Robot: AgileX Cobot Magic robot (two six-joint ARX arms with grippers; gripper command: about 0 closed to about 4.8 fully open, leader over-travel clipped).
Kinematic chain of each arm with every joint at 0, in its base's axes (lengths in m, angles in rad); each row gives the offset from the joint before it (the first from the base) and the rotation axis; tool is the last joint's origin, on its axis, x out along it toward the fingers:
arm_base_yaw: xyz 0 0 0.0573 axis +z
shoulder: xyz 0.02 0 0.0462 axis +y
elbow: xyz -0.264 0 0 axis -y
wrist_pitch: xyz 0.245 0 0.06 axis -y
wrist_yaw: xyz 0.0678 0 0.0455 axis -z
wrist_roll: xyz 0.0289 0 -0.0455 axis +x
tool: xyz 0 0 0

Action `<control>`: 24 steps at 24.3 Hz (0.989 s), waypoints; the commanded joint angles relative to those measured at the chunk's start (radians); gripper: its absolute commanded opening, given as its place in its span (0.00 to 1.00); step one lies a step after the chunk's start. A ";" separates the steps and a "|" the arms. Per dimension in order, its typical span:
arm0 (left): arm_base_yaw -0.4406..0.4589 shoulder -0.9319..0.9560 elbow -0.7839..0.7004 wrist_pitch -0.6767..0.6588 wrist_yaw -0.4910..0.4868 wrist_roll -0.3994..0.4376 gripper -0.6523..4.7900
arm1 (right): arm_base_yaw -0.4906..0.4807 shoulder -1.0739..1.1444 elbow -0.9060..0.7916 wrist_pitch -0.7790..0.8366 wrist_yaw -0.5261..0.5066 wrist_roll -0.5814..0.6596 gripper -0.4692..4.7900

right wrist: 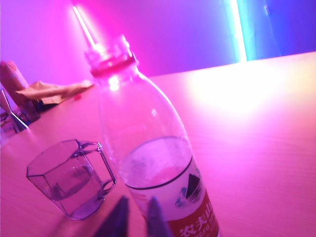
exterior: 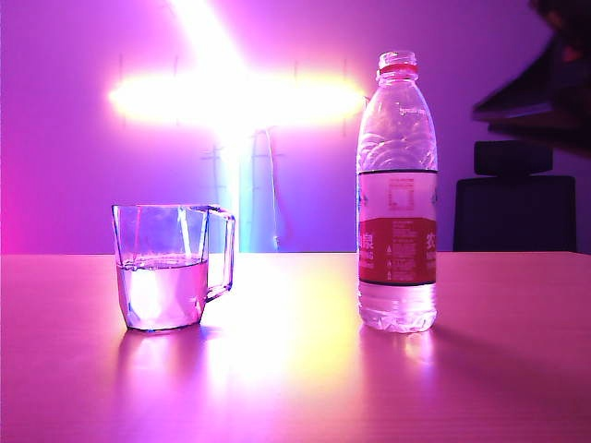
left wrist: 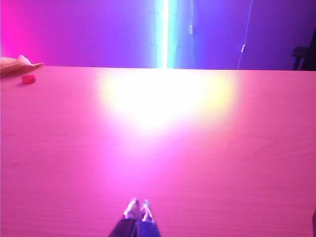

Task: Pick up the mineral water bottle on the table and pour water into the mug until it's half full.

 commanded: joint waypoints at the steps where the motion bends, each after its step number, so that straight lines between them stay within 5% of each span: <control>1: 0.002 0.001 0.004 0.013 0.004 -0.003 0.12 | 0.000 -0.082 0.005 -0.093 -0.002 0.004 0.07; 8: 0.031 0.001 0.004 0.013 0.004 -0.003 0.12 | -0.002 -0.267 0.005 -0.283 0.098 0.004 0.07; 24: 0.031 0.001 0.004 0.013 0.004 -0.003 0.12 | -0.003 -0.380 0.005 -0.303 0.114 0.003 0.07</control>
